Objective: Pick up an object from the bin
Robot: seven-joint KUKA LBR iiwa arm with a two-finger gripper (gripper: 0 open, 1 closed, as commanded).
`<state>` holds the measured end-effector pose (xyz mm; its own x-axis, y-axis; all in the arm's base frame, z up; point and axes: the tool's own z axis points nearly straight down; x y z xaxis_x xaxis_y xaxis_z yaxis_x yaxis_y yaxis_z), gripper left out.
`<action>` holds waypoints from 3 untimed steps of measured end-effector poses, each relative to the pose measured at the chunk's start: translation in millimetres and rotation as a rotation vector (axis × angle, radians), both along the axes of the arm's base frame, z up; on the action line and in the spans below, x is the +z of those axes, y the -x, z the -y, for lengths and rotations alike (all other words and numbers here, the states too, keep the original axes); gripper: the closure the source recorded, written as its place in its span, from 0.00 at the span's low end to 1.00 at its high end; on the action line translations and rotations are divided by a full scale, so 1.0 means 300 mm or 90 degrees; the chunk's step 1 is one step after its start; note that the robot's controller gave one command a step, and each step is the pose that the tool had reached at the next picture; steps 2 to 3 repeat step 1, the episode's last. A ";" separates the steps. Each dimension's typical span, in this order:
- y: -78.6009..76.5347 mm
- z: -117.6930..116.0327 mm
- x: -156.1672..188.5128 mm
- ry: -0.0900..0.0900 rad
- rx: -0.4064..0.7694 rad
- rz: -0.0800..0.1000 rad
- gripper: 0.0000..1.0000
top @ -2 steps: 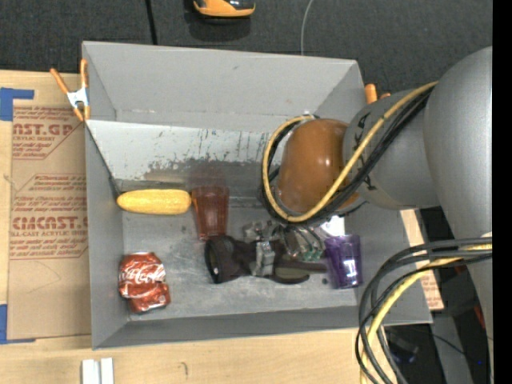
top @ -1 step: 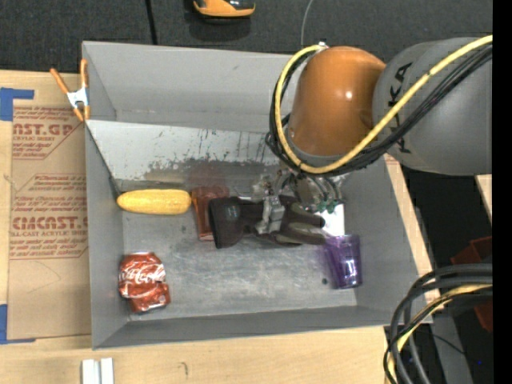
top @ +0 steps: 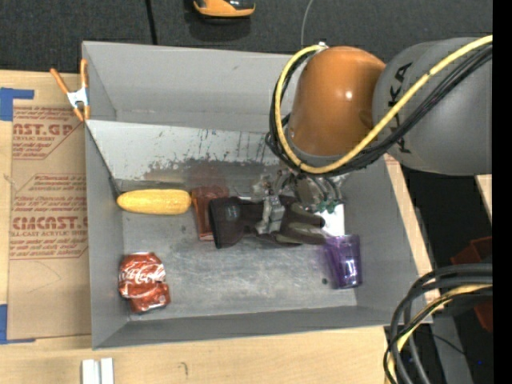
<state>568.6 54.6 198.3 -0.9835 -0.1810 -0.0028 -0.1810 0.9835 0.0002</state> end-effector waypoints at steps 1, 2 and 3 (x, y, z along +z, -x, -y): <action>0.077 0.137 0.274 0.000 0.194 0.001 1.00; 0.077 0.137 0.274 0.000 0.194 0.001 1.00; 0.077 0.137 0.274 0.000 0.194 0.001 1.00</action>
Offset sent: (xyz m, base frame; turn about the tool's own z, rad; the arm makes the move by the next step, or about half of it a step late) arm 0.0000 0.0000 0.0000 0.0000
